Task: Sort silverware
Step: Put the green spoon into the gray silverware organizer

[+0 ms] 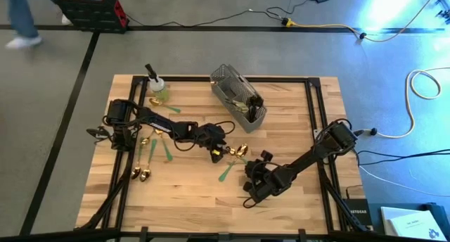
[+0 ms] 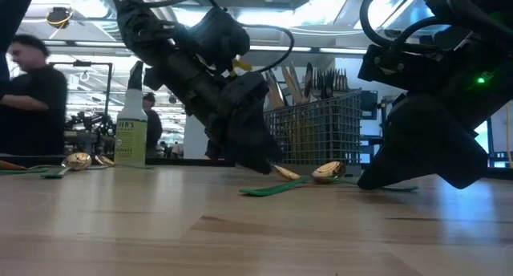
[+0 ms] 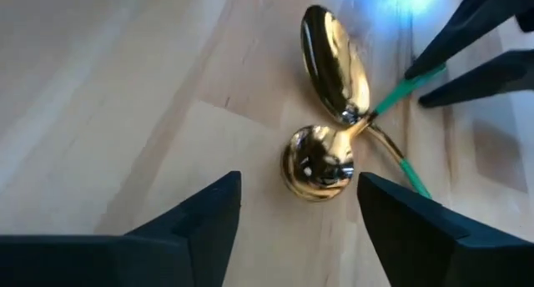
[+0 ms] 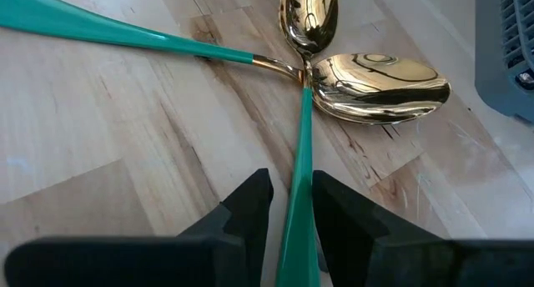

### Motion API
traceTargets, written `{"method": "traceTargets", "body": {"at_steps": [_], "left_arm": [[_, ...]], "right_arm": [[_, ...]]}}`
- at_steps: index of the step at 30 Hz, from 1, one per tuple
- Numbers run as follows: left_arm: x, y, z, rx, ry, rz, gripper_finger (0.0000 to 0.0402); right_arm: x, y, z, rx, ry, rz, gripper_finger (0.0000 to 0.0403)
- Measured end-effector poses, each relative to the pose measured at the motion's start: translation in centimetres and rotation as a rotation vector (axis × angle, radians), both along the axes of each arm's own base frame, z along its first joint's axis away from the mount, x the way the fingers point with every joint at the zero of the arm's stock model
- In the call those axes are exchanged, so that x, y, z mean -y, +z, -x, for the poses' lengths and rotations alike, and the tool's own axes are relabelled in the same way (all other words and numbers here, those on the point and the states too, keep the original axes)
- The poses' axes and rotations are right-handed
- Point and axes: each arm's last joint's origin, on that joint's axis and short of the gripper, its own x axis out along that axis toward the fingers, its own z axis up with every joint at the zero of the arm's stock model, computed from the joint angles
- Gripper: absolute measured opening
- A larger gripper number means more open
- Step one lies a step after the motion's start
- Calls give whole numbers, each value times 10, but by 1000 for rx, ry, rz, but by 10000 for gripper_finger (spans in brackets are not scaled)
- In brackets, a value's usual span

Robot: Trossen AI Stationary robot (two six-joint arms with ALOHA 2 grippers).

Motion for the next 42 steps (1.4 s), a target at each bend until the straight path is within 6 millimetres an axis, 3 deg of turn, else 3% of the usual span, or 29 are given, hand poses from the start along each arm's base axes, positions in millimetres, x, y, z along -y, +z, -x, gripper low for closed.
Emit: {"method": "traceTargets", "body": {"at_steps": [8, 15, 19, 24, 31, 38, 42], "left_arm": [[-6, -1, -4, 39, 20, 23, 204], [-9, -30, -8, -14, -8, 121, 177], [-9, -33, -10, 7, -1, 122, 153], [-8, -30, -11, 32, -11, 106, 108], [-7, -31, -11, 26, -72, 80, 12], [-8, -15, -8, 33, -98, 60, 1], [-8, 13, 3, 19, -118, -10, 0]], "right_arm": [[0, 0, 0, 1, 0, 1, 78], [0, 0, 0, 3, -1, 5, 78], [0, 0, 0, 3, -1, 7, 78], [0, 0, 0, 3, -1, 6, 78], [0, 0, 0, 3, -1, 6, 78], [-1, 2, -1, 2, -1, 1, 78], [-11, 25, -13, 36, 49, -21, 78]]}}
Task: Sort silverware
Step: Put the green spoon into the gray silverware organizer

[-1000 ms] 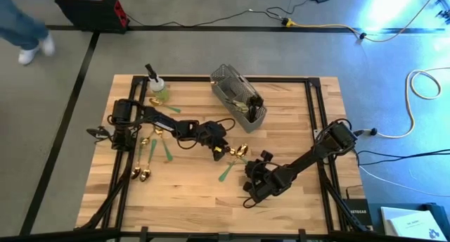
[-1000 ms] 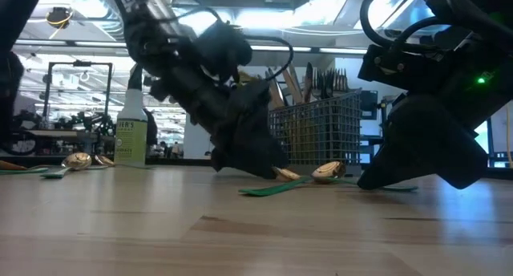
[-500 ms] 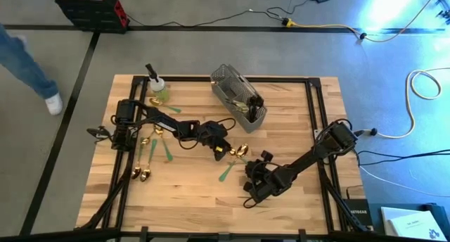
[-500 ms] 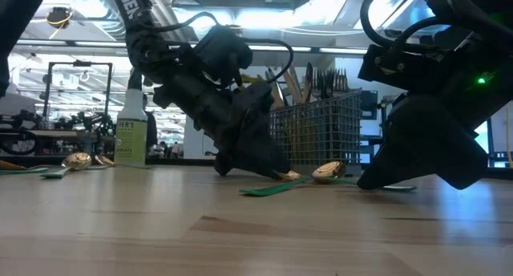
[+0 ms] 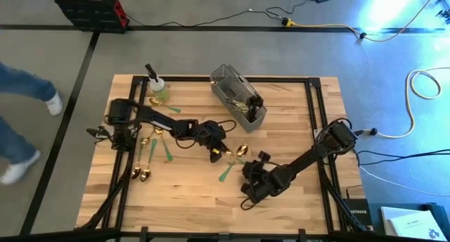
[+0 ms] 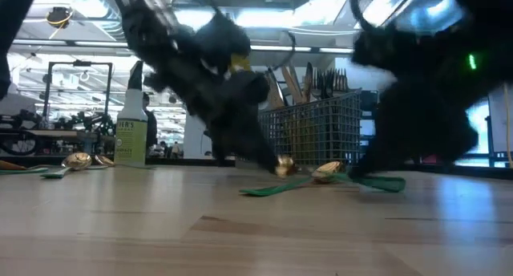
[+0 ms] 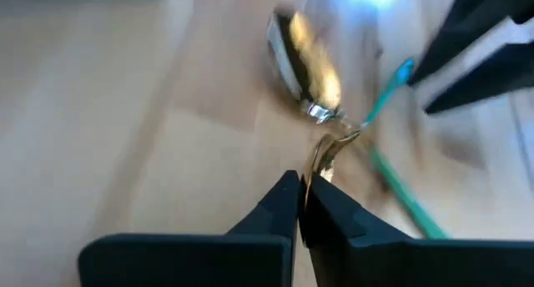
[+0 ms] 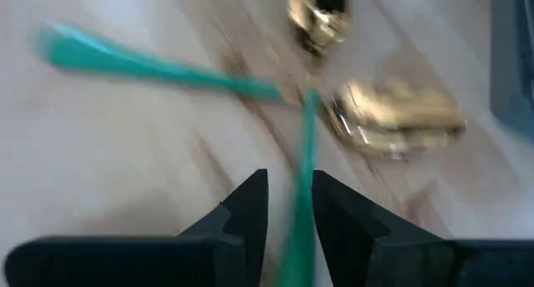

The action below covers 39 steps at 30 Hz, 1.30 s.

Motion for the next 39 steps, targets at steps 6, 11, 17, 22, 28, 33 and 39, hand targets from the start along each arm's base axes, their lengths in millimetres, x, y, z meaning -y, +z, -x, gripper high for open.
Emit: {"method": "traceTargets", "body": {"at_steps": [6, 11, 17, 22, 28, 33, 39], "left_arm": [[-3, 58, 26, 21, 37, -174, 0], [-8, 104, 57, 64, 60, -272, 0], [-16, 151, 103, 31, 118, -431, 0], [-23, 187, 132, -81, 196, -618, 0], [-31, 231, 137, -116, 259, -937, 0], [-50, 232, 126, -236, 161, -1164, 0], [-83, 216, 99, -345, 108, -1283, 0]], "right_arm": [[-16, 36, -14, 19, 64, 49, 78], [-33, 59, -17, 45, 113, 77, 78], [-46, 75, -13, 57, 143, 132, 78], [-49, 76, -11, 68, 145, 150, 78], [-49, 76, -11, 66, 144, 150, 78], [-49, 75, -11, 66, 143, 150, 78], [-49, 75, -10, 63, 143, 150, 78]]}}
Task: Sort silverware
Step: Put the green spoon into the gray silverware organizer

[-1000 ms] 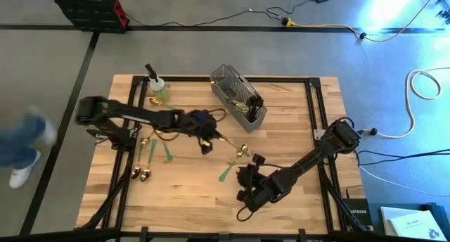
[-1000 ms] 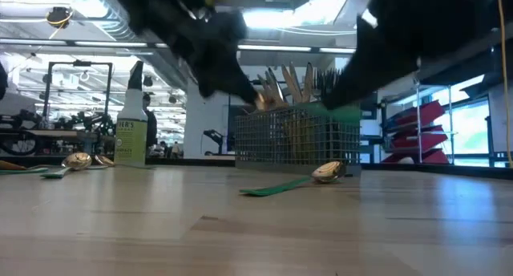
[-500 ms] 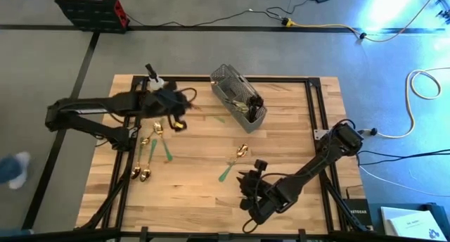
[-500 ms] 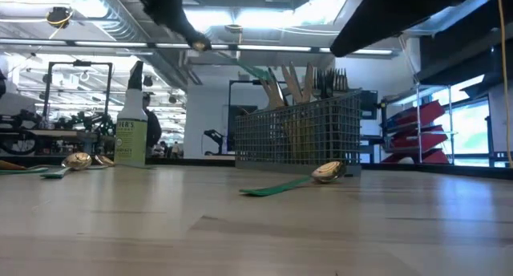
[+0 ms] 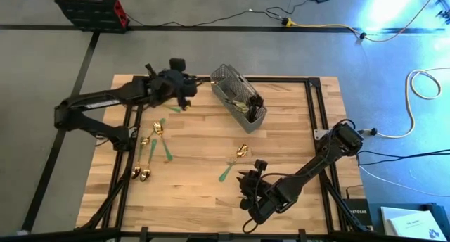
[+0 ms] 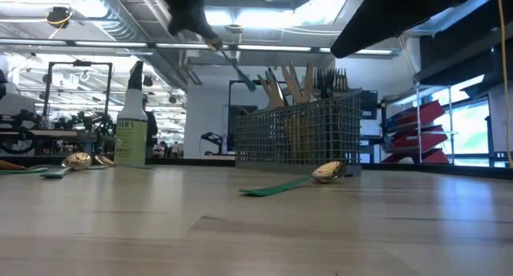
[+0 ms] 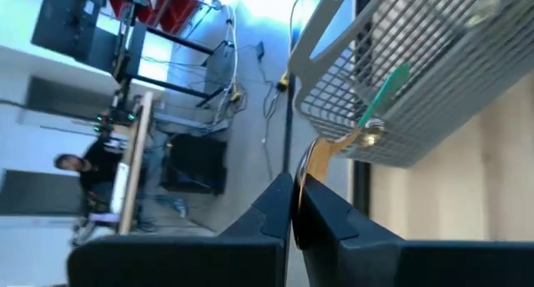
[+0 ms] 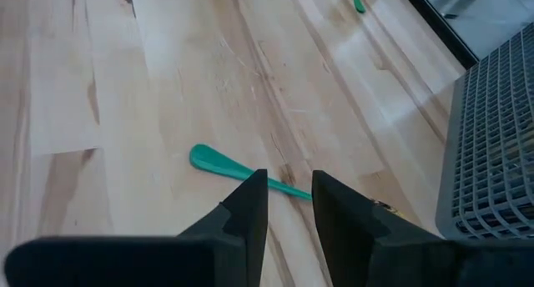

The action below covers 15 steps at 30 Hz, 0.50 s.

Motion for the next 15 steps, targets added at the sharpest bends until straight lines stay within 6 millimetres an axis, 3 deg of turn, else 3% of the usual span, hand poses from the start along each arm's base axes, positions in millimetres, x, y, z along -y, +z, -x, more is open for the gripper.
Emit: {"method": "traceTargets", "body": {"at_steps": [8, 15], "left_arm": [[-44, -26, -34, -134, 34, -158, 0], [-65, -39, -41, -162, 57, -177, 0]], "right_arm": [[0, 0, 0, 0, 0, 0, 78], [0, -1, 0, 0, -1, 3, 78]]}}
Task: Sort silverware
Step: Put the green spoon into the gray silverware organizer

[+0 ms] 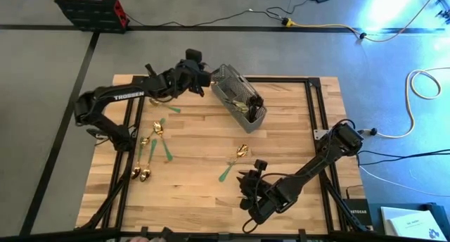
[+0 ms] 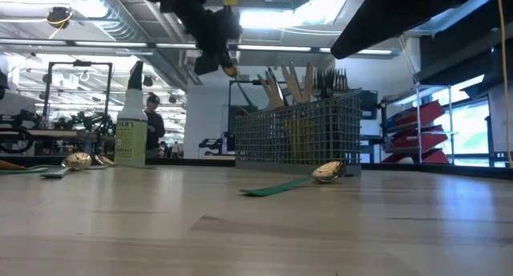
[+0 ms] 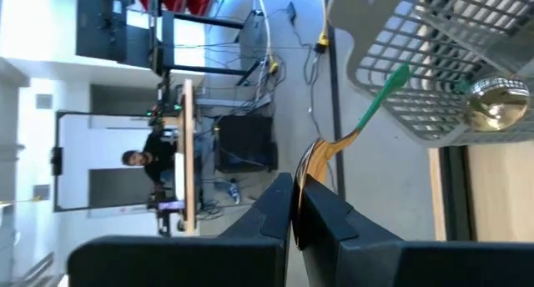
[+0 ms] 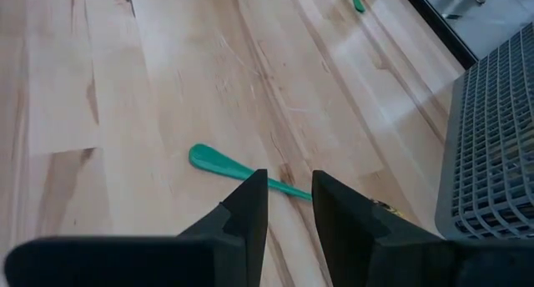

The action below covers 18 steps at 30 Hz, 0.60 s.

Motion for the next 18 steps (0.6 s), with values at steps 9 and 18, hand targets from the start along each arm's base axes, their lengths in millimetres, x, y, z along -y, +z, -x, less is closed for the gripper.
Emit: {"method": "traceTargets", "body": {"at_steps": [9, 18], "left_arm": [[-12, -17, -4, -9, -36, 70, 1], [-18, -30, -10, -35, -3, 79, 59]], "right_arm": [[0, 0, 0, 5, -3, -3, 78], [-1, 0, -1, 14, -1, -9, 78]]}}
